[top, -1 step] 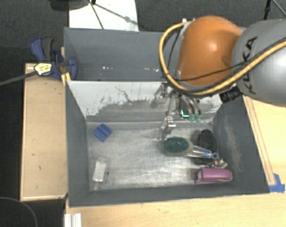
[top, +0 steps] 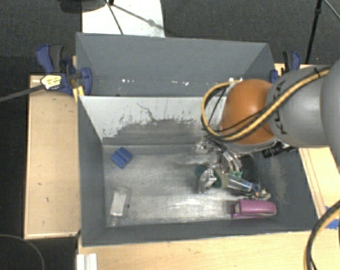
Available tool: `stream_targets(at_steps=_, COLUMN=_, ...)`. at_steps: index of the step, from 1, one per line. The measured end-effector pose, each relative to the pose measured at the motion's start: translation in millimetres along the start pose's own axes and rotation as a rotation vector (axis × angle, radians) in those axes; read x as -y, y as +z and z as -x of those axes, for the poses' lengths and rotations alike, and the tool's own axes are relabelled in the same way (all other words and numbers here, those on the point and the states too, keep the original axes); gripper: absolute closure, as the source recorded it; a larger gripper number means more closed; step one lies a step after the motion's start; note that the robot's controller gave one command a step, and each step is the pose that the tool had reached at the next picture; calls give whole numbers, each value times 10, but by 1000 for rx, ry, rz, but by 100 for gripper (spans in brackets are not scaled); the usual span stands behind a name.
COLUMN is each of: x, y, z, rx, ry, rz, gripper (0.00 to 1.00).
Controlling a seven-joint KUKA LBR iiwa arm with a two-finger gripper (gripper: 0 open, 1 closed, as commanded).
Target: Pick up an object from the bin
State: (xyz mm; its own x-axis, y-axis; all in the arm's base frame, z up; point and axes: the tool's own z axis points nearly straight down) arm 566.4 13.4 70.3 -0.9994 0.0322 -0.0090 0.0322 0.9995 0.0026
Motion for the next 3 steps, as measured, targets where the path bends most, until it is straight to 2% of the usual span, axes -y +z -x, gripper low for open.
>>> stream_targets(at_steps=1, x=625, y=-322, z=-61, rx=-3, ry=-20, rz=-6, gripper=0)
stream_targets(at_steps=2, x=632, y=-395, z=80, rx=-4, ry=149, rz=-2, gripper=0)
stream_targets(at_steps=3, x=948, y=-19, z=127, rx=-5, ry=269, rz=-1, gripper=0)
